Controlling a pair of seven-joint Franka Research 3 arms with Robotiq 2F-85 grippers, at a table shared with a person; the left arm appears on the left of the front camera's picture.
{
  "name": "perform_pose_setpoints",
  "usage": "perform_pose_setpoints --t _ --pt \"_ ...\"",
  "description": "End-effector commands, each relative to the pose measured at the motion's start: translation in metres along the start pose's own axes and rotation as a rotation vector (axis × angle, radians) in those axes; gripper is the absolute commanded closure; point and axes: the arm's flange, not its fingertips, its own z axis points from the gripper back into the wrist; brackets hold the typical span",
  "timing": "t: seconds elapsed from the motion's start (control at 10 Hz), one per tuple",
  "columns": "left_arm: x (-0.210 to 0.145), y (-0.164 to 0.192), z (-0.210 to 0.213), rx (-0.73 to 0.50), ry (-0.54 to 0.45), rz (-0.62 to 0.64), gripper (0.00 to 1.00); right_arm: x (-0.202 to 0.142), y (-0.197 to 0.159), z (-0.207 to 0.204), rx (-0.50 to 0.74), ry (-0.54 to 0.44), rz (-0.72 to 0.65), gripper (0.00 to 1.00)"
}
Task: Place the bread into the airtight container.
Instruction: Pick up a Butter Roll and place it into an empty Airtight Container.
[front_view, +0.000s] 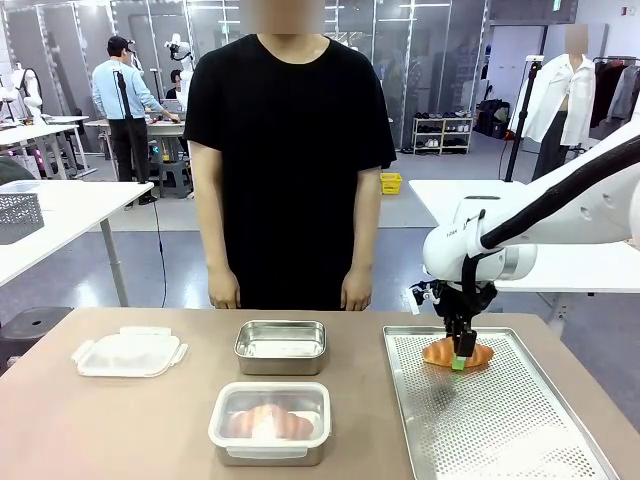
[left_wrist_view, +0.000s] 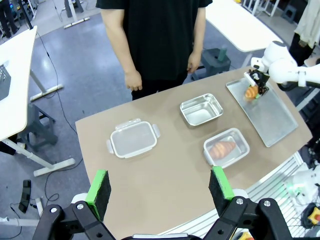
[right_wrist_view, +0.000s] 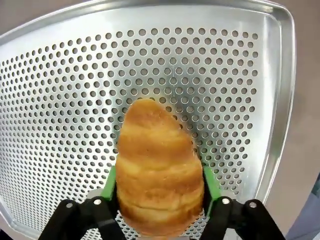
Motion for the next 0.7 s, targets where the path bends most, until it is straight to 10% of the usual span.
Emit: perform_pose_setpoints --t 0.0,0.6 --pt "0.001 0.0 0.0 -0.001 -0.001 -0.001 0.0 0.003 0.002 0.013 0.01 -0.009 -0.051 0.38" --pt "0.001 0.0 0.0 -0.001 -0.001 -0.001 0.0 0.054 0.051 0.111 -0.029 -0.024 -0.091 0.38"
